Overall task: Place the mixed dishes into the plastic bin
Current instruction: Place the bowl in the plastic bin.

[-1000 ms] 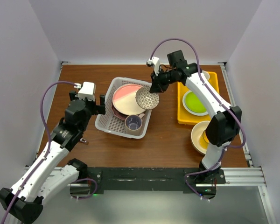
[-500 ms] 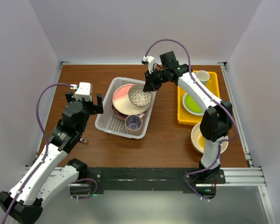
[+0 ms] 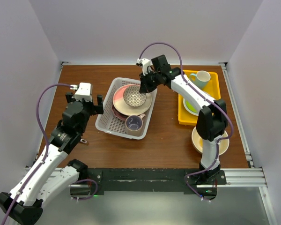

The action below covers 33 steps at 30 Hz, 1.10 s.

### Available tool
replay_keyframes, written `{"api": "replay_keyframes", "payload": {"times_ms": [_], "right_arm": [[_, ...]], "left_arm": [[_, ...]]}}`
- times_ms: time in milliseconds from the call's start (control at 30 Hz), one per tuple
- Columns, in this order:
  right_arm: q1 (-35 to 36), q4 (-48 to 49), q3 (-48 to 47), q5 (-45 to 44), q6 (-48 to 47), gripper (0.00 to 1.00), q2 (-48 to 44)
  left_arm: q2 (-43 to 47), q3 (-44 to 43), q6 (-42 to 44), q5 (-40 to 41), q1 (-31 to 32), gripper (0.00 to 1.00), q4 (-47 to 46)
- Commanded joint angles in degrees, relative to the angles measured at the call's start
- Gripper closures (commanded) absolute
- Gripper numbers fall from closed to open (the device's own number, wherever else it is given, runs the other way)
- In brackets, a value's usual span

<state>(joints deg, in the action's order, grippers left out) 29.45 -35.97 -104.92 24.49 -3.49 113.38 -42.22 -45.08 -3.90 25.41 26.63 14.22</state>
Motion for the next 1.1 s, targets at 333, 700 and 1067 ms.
{"api": "replay_keyframes", "payload": {"times_ms": [333,700,1067], "right_arm": [[0.96,3.18,-3.97,-2.43,2.52,0.83,-0.09],[1.13,2.92,-3.97,-2.69,2.34,0.71,-0.62],[1.13,2.22,-2.92,-3.13,-0.38,0.48,-4.66]], "left_arm": [[0.73,0.96,-0.84,0.96,-0.35,0.0,-3.14],[0.91,0.96,-0.84,1.05,-0.35,0.0,-3.23],[1.0,0.96,-0.76,0.87,-0.35,0.0,-3.41]]}}
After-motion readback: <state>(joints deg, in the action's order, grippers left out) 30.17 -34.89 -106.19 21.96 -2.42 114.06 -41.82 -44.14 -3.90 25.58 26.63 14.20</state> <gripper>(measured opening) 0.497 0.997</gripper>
